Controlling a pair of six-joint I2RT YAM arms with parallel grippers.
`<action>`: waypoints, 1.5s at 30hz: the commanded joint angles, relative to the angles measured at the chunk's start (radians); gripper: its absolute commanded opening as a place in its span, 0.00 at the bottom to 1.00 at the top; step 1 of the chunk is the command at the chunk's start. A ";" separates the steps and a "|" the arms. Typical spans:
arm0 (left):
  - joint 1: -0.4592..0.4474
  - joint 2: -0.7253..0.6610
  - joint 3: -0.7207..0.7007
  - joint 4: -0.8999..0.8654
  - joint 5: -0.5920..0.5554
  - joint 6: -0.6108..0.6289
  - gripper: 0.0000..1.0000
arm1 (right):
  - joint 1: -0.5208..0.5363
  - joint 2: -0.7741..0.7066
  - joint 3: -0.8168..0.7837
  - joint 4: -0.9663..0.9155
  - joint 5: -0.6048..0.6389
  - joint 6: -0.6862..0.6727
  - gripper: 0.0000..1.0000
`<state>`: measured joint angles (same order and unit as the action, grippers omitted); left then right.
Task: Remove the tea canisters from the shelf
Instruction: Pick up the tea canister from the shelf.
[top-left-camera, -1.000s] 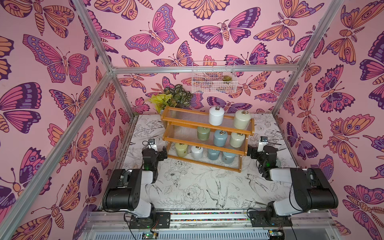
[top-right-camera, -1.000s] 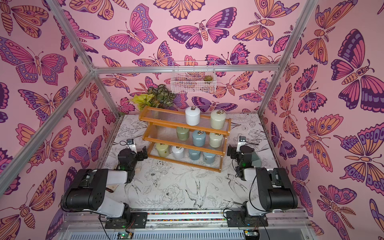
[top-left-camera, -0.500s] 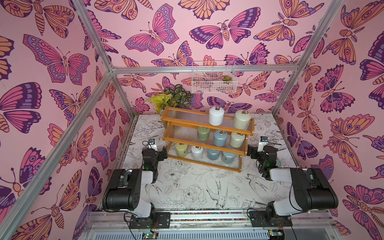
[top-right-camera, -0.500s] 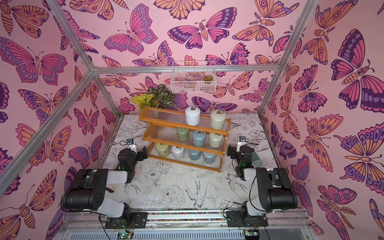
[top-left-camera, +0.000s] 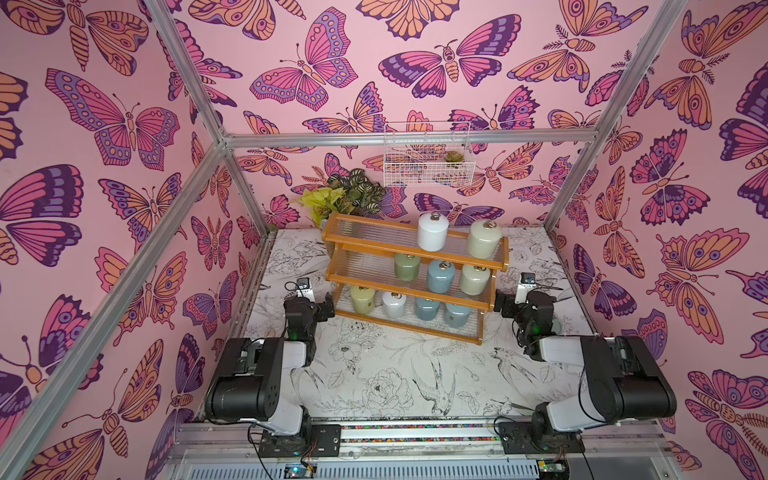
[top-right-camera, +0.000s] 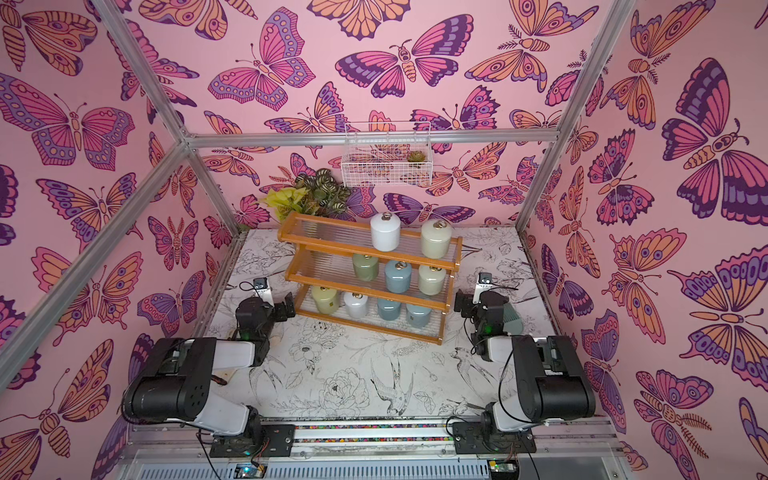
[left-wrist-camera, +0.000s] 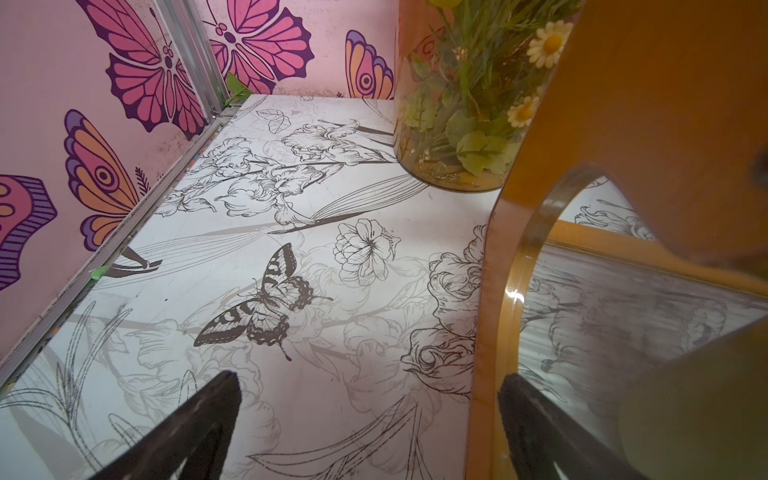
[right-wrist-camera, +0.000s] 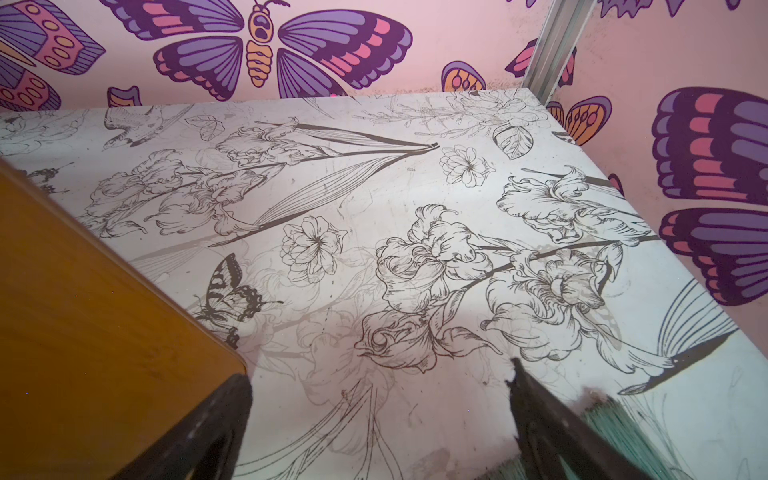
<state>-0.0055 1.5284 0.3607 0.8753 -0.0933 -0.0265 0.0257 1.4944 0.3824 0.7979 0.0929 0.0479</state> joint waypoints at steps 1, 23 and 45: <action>0.008 0.002 0.014 0.009 0.001 0.006 1.00 | -0.006 0.009 0.020 0.010 0.014 0.000 0.99; -0.028 -0.556 0.262 -0.680 -0.117 -0.096 1.00 | -0.006 -0.435 0.178 -0.468 0.380 0.060 0.99; -0.063 -0.769 0.484 -1.048 0.460 -0.322 1.00 | 0.003 -0.773 0.481 -0.981 0.156 0.153 0.99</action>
<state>-0.0612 0.7643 0.8135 -0.0940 0.2699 -0.3305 0.0261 0.7261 0.8162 -0.1169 0.3676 0.1833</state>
